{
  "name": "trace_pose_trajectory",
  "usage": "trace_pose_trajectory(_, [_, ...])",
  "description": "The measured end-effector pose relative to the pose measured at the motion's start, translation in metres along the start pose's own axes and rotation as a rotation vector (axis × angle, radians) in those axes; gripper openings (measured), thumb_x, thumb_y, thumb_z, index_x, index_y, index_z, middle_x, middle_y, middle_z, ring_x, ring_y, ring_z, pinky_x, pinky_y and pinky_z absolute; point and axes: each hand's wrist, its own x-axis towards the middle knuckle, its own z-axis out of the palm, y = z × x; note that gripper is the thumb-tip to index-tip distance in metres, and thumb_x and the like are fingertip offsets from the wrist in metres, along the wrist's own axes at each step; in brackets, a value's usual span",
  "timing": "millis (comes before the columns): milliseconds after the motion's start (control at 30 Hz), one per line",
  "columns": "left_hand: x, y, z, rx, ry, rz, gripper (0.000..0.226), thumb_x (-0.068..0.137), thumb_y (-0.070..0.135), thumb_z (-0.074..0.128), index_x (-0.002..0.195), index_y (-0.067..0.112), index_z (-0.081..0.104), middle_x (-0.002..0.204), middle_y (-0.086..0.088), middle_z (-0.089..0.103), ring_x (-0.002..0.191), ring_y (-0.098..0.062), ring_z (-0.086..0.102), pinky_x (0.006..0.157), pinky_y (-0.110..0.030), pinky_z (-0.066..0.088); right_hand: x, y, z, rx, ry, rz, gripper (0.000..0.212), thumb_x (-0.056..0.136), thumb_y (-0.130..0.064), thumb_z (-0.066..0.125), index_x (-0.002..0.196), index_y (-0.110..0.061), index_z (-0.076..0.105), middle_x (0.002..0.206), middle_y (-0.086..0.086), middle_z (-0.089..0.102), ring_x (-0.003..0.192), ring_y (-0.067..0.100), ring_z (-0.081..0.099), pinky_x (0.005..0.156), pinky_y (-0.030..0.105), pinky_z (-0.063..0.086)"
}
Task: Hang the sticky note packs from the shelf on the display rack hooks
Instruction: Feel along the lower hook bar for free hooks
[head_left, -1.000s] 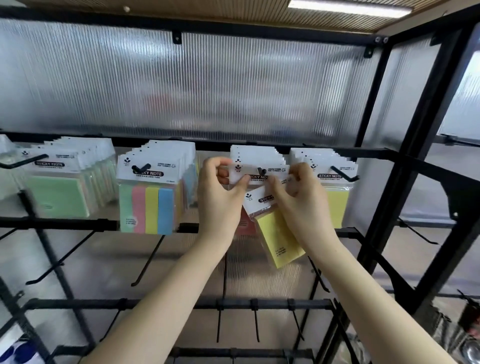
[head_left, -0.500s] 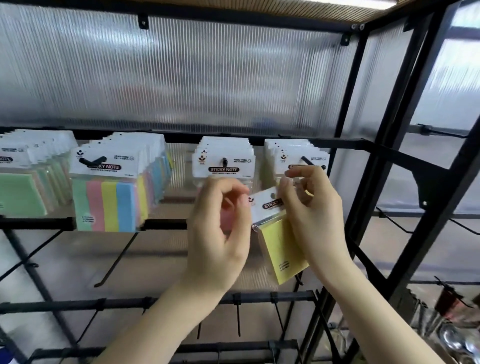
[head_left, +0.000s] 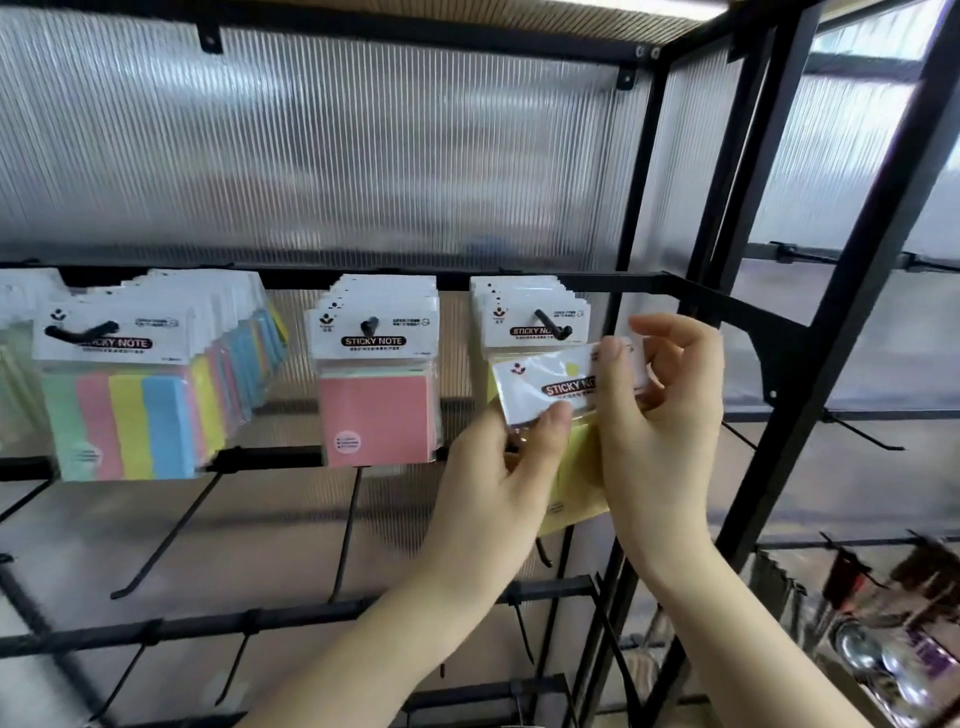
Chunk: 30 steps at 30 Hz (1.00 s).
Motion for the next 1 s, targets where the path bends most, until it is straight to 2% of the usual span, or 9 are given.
trace_pose_trajectory(67, [0.004, 0.003, 0.01, -0.028, 0.033, 0.02, 0.017, 0.094, 0.032, 0.048, 0.106, 0.033, 0.06, 0.102, 0.027, 0.067, 0.099, 0.011, 0.06, 0.079, -0.001, 0.04, 0.0, -0.001, 0.0, 0.015, -0.006, 0.056, 0.018, 0.093, -0.023, 0.055, 0.108, -0.02, 0.046, 0.097, -0.017, 0.053, 0.092, -0.001, 0.054, 0.081, 0.019, 0.044])
trace_pose_trajectory(167, [0.015, 0.003, 0.015, -0.021, 0.101, 0.037, 0.022, 0.097, 0.029, 0.047, 0.114, 0.026, 0.059, 0.105, 0.021, 0.068, 0.101, 0.01, 0.059, 0.083, -0.004, 0.04, 0.002, -0.003, -0.002, 0.063, -0.065, 0.154, 0.023, 0.091, -0.03, 0.05, 0.113, -0.026, 0.042, 0.107, 0.003, 0.052, 0.101, 0.019, 0.052, 0.092, 0.039, 0.045])
trace_pose_trajectory(267, [0.025, 0.001, 0.015, -0.031, 0.161, 0.012, 0.024, 0.097, 0.027, 0.048, 0.113, 0.015, 0.062, 0.103, 0.009, 0.069, 0.096, 0.002, 0.062, 0.082, -0.011, 0.045, 0.009, -0.004, -0.006, 0.098, -0.131, 0.199, 0.022, 0.096, -0.022, 0.053, 0.115, -0.026, 0.043, 0.109, 0.01, 0.053, 0.103, 0.025, 0.054, 0.091, 0.037, 0.044])
trace_pose_trajectory(367, [0.031, 0.0, 0.015, -0.024, 0.177, -0.005, 0.021, 0.097, 0.027, 0.05, 0.11, 0.016, 0.063, 0.095, 0.009, 0.069, 0.085, 0.0, 0.063, 0.075, -0.015, 0.046, 0.016, -0.003, -0.006, 0.104, -0.171, 0.213, 0.024, 0.095, -0.012, 0.056, 0.115, -0.021, 0.045, 0.114, 0.015, 0.056, 0.105, 0.027, 0.056, 0.091, 0.037, 0.044])
trace_pose_trajectory(467, [0.036, -0.003, 0.017, -0.007, 0.193, -0.012, 0.014, 0.096, 0.027, 0.052, 0.102, 0.021, 0.063, 0.075, 0.016, 0.063, 0.064, 0.007, 0.054, 0.062, -0.013, 0.041, 0.021, 0.0, -0.005, 0.107, -0.169, 0.208, 0.025, 0.094, -0.008, 0.056, 0.116, -0.016, 0.046, 0.11, 0.005, 0.057, 0.099, 0.007, 0.056, 0.085, 0.017, 0.043])
trace_pose_trajectory(533, [0.038, -0.005, 0.019, -0.003, 0.21, -0.029, 0.009, 0.096, 0.027, 0.053, 0.097, 0.027, 0.062, 0.073, 0.02, 0.063, 0.064, 0.009, 0.054, 0.06, -0.011, 0.041, 0.023, 0.002, -0.004, 0.102, -0.168, 0.209, 0.025, 0.094, -0.006, 0.056, 0.116, -0.013, 0.047, 0.106, 0.0, 0.056, 0.091, -0.006, 0.052, 0.078, 0.006, 0.038])
trace_pose_trajectory(667, [0.04, -0.011, 0.02, 0.016, 0.253, -0.063, 0.01, 0.096, 0.028, 0.054, 0.087, 0.029, 0.06, 0.065, 0.026, 0.06, 0.062, 0.01, 0.053, 0.058, -0.008, 0.039, 0.026, 0.007, 0.0, 0.084, -0.19, 0.237, 0.023, 0.094, -0.007, 0.056, 0.115, -0.013, 0.049, 0.107, 0.007, 0.059, 0.088, -0.001, 0.054, 0.075, 0.007, 0.038])
trace_pose_trajectory(833, [0.042, -0.011, 0.018, 0.021, 0.282, -0.023, 0.017, 0.098, 0.021, 0.05, 0.089, 0.032, 0.061, 0.083, 0.023, 0.067, 0.081, 0.012, 0.059, 0.071, -0.004, 0.041, 0.028, 0.006, 0.002, 0.077, -0.204, 0.226, 0.023, 0.093, -0.007, 0.058, 0.114, -0.013, 0.051, 0.105, 0.002, 0.06, 0.089, 0.002, 0.056, 0.076, 0.009, 0.04])
trace_pose_trajectory(1000, [0.046, -0.015, 0.016, 0.084, 0.284, -0.02, 0.016, 0.097, 0.02, 0.051, 0.091, 0.03, 0.061, 0.082, 0.025, 0.067, 0.082, 0.015, 0.057, 0.071, -0.001, 0.038, 0.028, 0.009, 0.003, 0.044, -0.231, 0.236, 0.023, 0.093, -0.008, 0.057, 0.114, -0.015, 0.051, 0.111, -0.001, 0.059, 0.104, 0.013, 0.057, 0.091, 0.026, 0.044])
